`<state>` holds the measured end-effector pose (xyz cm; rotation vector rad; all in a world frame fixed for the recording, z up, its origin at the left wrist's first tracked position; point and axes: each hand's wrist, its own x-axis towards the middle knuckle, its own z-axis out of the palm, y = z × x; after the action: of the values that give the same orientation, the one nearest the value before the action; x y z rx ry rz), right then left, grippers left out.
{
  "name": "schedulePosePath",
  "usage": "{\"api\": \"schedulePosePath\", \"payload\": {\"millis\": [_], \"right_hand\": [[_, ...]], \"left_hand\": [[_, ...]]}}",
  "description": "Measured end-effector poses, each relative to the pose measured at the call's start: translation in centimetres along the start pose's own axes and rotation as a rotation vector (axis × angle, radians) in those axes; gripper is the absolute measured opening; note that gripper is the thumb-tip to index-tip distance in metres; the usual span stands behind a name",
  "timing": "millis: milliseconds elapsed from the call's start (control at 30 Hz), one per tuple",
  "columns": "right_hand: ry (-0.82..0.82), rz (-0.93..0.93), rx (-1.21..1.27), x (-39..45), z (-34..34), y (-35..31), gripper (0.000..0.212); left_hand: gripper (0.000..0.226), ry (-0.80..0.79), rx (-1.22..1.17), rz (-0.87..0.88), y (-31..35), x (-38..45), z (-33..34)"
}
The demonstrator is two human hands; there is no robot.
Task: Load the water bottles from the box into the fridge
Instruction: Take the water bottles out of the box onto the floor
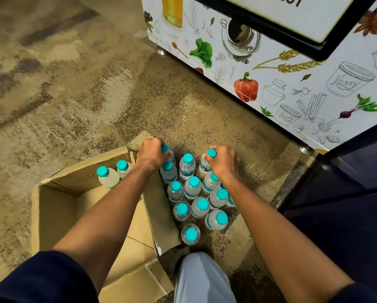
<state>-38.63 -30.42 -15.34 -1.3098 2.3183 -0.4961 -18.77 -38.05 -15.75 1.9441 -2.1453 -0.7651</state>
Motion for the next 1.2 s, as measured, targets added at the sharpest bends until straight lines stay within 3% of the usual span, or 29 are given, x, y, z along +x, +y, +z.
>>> {"api": "schedulePosePath", "payload": {"millis": [200, 400, 667, 833, 1067, 1200], "right_hand": [[0.06, -0.165, -0.059, -2.0, 0.0, -2.1, 0.042], [0.059, -0.421, 0.018, -5.7, 1.2, -6.6, 0.035], [-0.106, -0.691, -0.097, -11.1, 4.5, -11.5, 0.042], [-0.221, -0.736, -0.234, -13.0, 6.4, -13.0, 0.046], [-0.192, -0.761, -0.413, -12.6, 8.3, -13.4, 0.041], [-0.182, -0.766, -0.472, -12.5, 8.9, -13.4, 0.035]], "left_hand": [[0.038, 0.003, -0.016, 0.036, -0.4, -1.1, -2.2], [0.017, 0.16, 0.089, 0.211, -4.2, -4.7, -6.7], [0.028, 0.114, 0.183, 0.023, -11.2, -9.8, -9.5], [0.034, 0.101, 0.205, 0.018, -12.6, -10.3, -9.3], [0.046, 0.05, 0.23, 0.023, -13.4, -9.2, -7.5], [0.037, 0.047, 0.213, 0.027, -13.7, -9.6, -6.7]]}}
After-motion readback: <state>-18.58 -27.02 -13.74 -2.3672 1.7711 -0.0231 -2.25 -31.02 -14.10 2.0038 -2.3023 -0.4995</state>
